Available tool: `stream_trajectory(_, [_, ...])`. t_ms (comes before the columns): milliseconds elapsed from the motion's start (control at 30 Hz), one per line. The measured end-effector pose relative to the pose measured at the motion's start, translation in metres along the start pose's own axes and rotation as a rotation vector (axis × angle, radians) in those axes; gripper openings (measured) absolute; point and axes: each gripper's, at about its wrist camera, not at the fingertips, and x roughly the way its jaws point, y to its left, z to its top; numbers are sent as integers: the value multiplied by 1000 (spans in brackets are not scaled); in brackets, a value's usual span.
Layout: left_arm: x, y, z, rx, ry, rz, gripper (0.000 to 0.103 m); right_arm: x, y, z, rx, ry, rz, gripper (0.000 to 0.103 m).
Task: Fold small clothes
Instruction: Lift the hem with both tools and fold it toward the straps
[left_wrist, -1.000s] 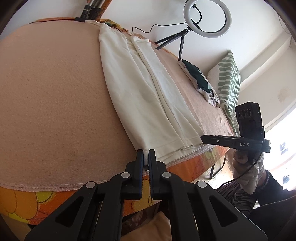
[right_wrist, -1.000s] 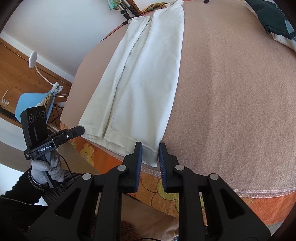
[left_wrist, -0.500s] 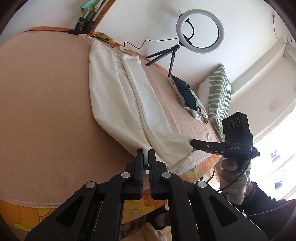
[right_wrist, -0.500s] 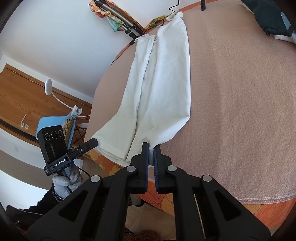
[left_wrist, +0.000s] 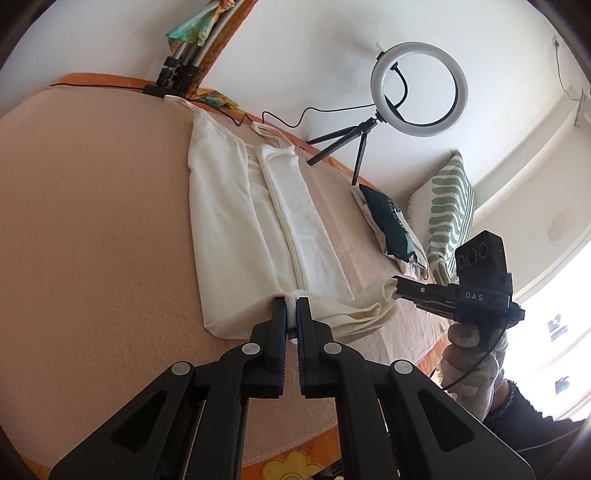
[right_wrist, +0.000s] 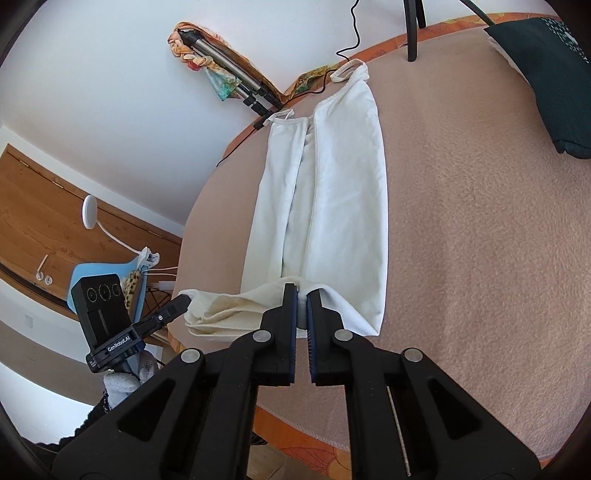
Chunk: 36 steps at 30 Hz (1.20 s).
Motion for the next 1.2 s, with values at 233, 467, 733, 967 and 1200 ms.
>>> stream_trajectory(233, [17, 15, 17, -19, 9, 31, 4, 18, 0, 18, -6, -11, -43, 6])
stream_trajectory(467, [36, 31, 31, -39, 31, 64, 4, 42, -8, 36, 6, 4, -92, 6])
stream_trajectory(733, [54, 41, 40, -46, 53, 79, 4, 58, -22, 46, 39, 20, -117, 6])
stream_trajectory(967, [62, 41, 44, -36, 68, 108, 5, 61, -26, 51, 33, 15, -116, 6])
stream_trajectory(1200, [45, 36, 53, -6, 16, 171, 19, 43, -8, 53, -61, -36, -160, 22])
